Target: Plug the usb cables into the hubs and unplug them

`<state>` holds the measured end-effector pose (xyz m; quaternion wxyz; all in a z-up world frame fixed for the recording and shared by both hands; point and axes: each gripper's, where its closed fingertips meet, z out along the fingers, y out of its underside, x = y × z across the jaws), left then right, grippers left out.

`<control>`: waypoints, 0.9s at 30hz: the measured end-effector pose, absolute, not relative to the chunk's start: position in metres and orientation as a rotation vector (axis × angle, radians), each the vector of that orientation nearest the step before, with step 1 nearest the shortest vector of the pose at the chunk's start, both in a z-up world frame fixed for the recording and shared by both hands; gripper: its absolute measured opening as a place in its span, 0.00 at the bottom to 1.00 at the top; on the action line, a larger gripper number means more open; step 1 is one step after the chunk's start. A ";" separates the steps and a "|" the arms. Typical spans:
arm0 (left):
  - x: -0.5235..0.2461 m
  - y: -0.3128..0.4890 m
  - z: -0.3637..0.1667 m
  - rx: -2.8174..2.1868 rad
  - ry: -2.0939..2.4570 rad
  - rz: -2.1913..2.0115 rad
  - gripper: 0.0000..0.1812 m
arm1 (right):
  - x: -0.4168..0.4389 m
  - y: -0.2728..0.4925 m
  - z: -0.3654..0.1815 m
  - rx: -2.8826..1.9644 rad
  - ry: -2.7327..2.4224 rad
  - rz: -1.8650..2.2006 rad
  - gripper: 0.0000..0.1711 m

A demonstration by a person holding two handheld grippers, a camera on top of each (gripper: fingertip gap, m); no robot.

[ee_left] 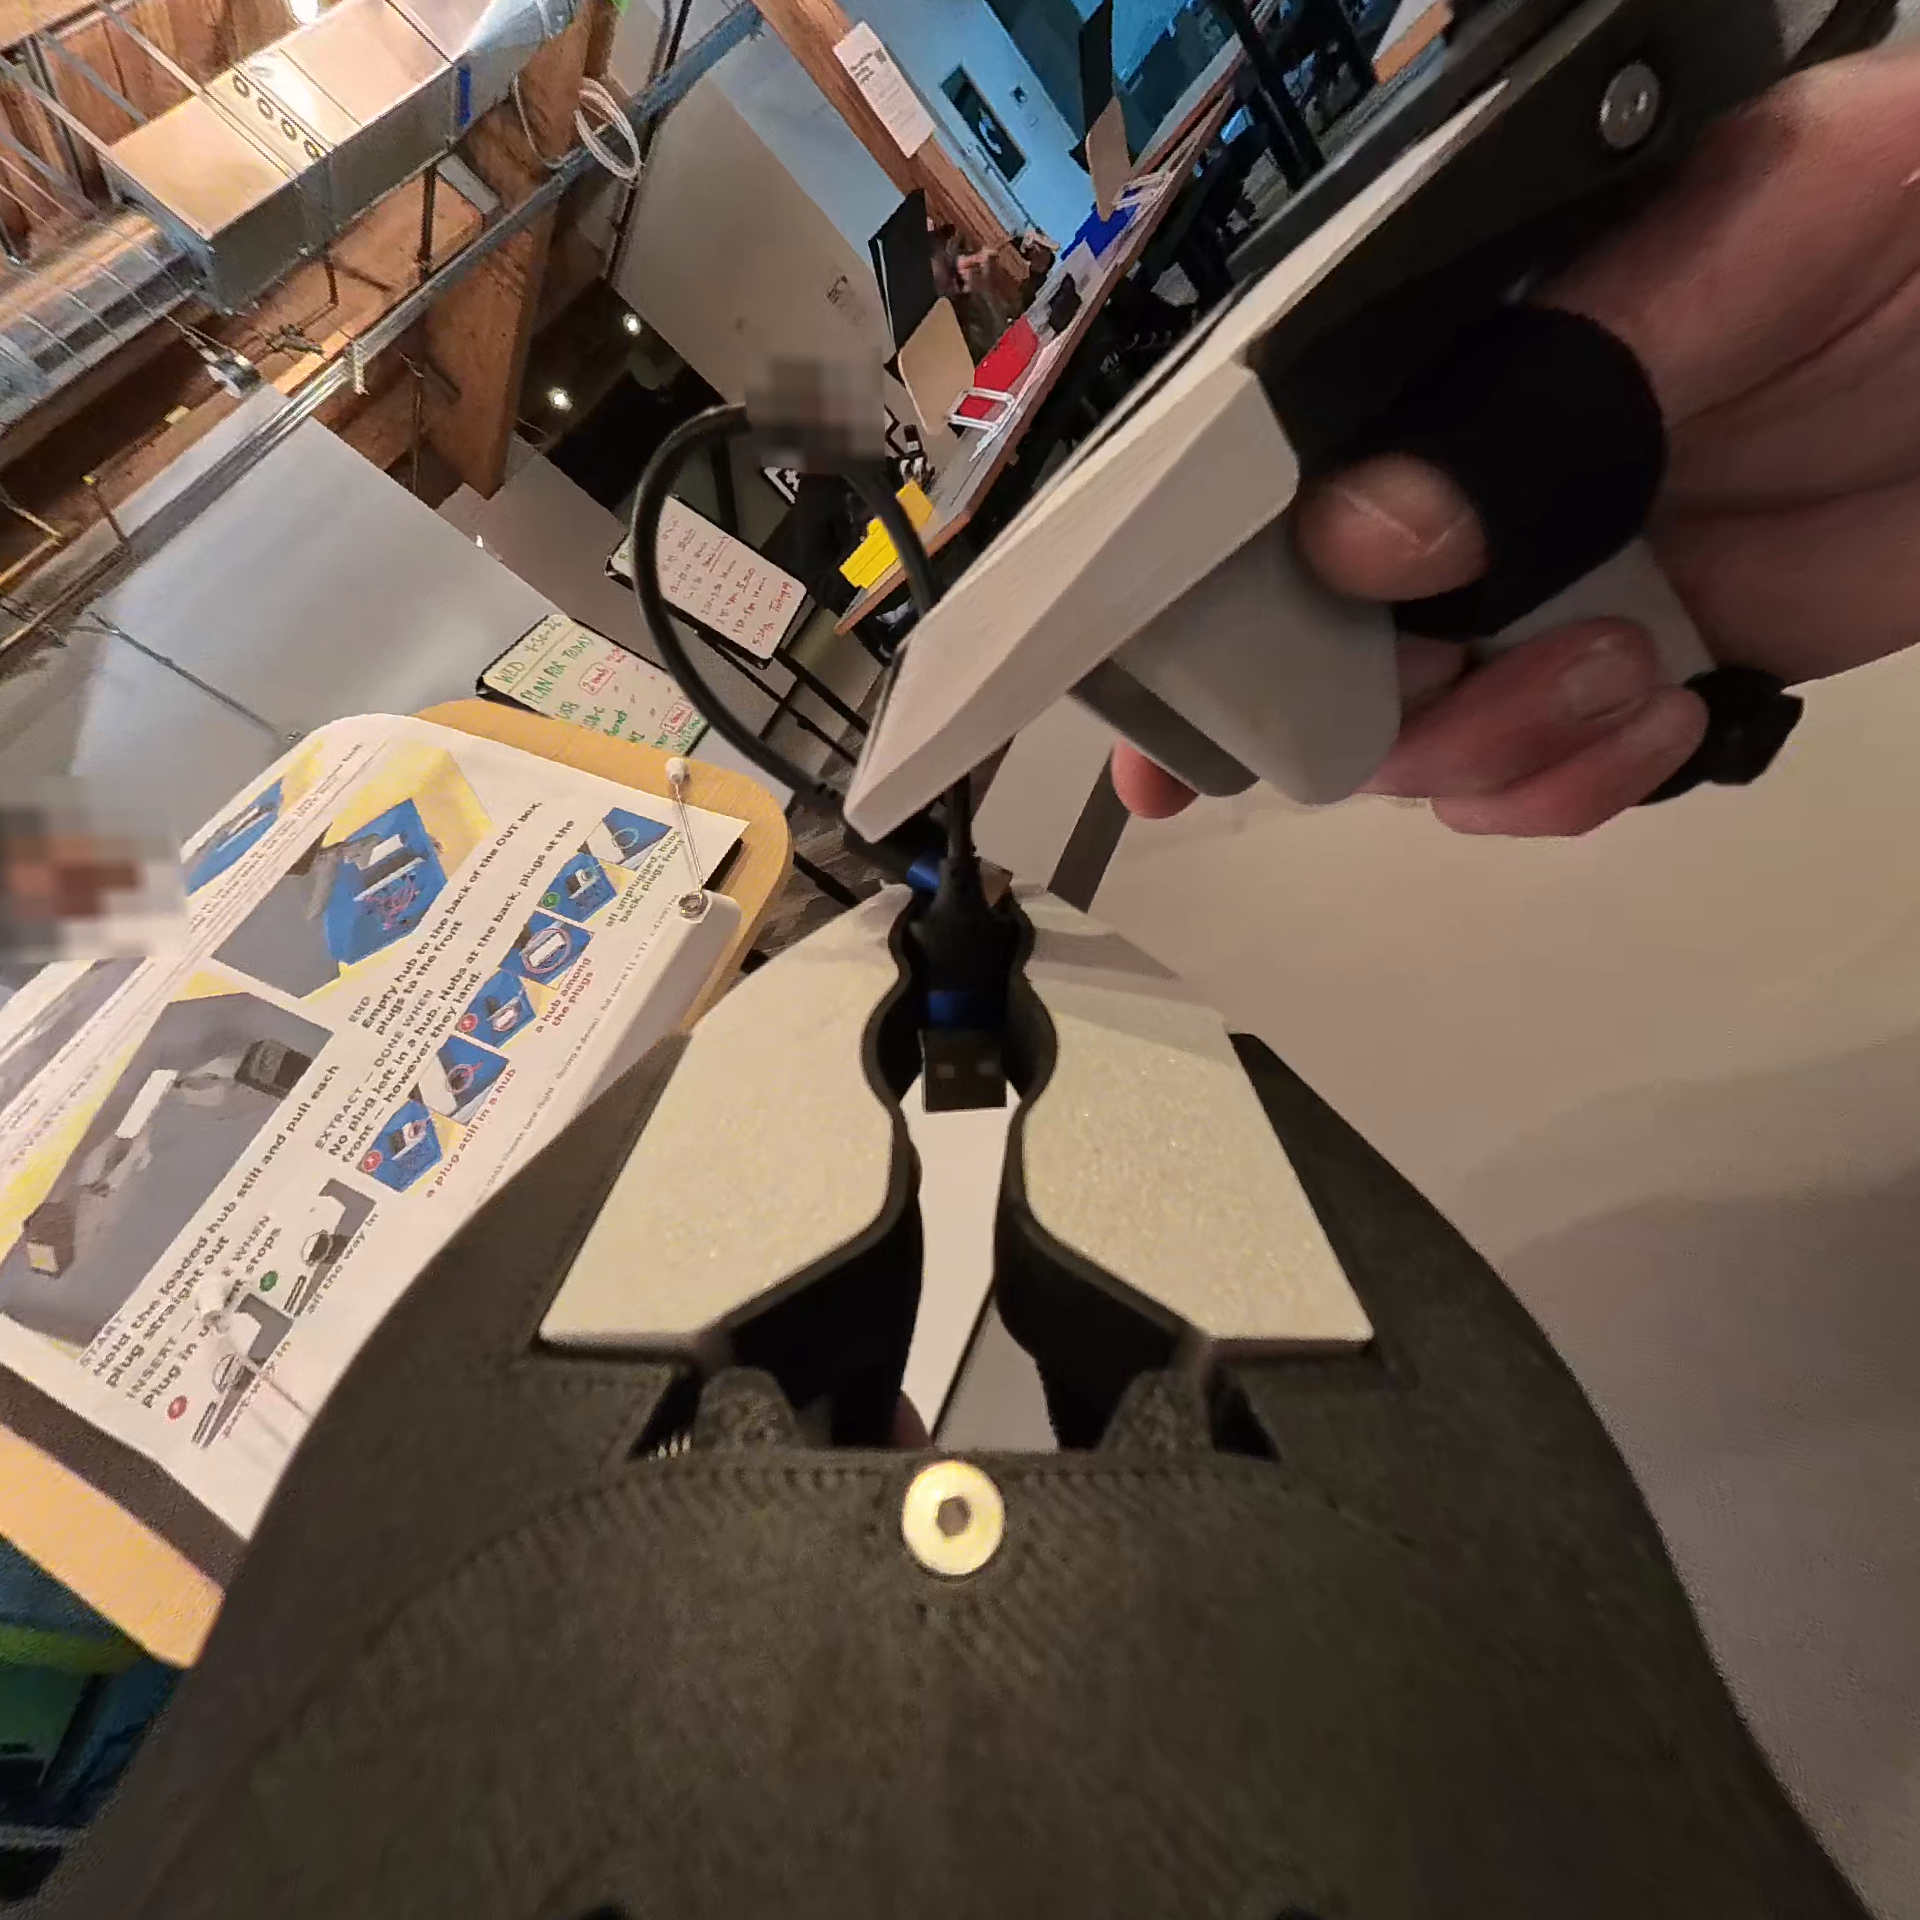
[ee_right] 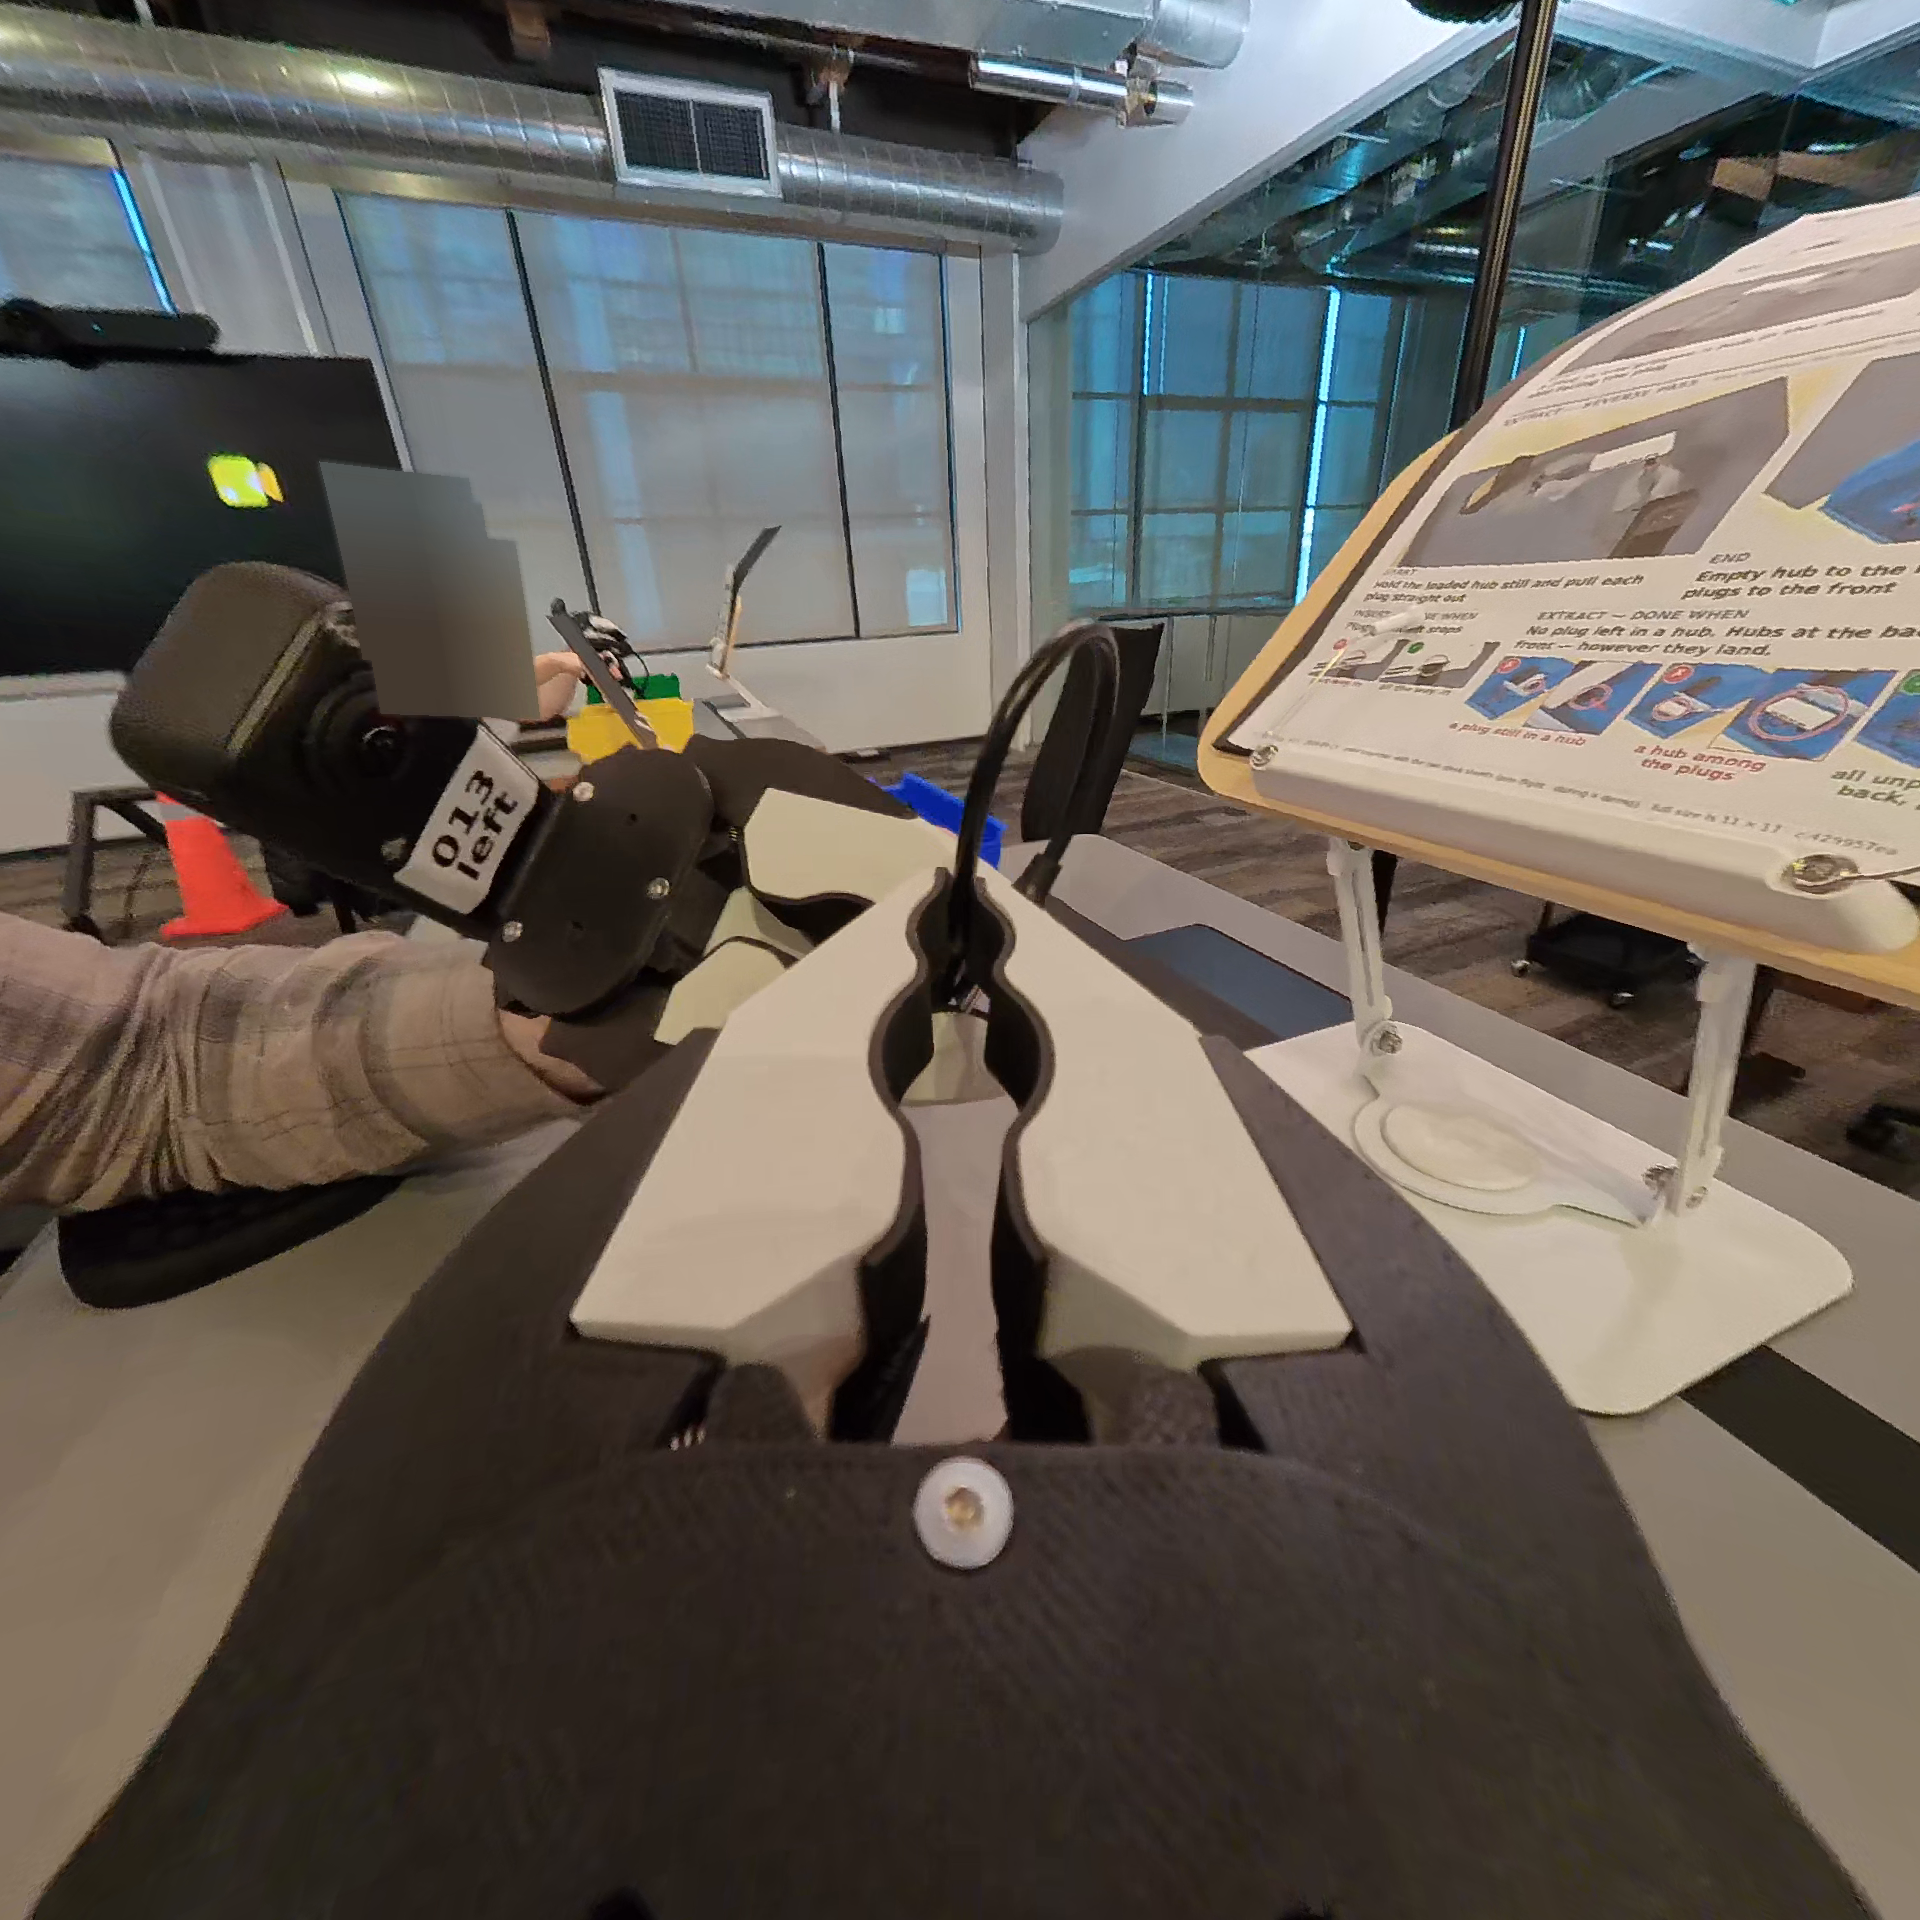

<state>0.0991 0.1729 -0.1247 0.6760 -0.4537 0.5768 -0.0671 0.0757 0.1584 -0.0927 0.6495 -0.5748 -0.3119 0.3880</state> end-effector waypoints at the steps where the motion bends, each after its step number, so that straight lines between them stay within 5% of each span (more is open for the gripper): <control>1: 0.099 0.173 -0.124 -1.023 1.296 -0.151 0.06 | 0.076 0.159 -0.093 -1.310 -0.717 0.859 0.00; 9: 0.094 0.182 -0.128 -1.067 1.311 -0.117 0.06 | 0.082 0.161 -0.095 -1.334 -0.821 0.579 0.04; 13: 0.086 0.188 -0.133 -1.084 1.345 -0.055 0.06 | 0.097 0.165 -0.100 -1.371 -0.942 0.315 0.14; 18: 0.082 0.201 -0.144 -1.104 1.417 0.115 0.06 | 0.120 0.161 -0.087 -1.291 -1.266 -0.489 0.39; 24: 0.087 0.201 -0.153 -1.057 1.486 0.309 0.06 | 0.104 0.173 -0.118 -1.256 -1.552 -0.835 0.41; 27: 0.084 0.203 -0.158 -1.045 1.500 0.403 0.06 | 0.102 0.184 -0.120 -1.221 -1.569 -0.863 0.31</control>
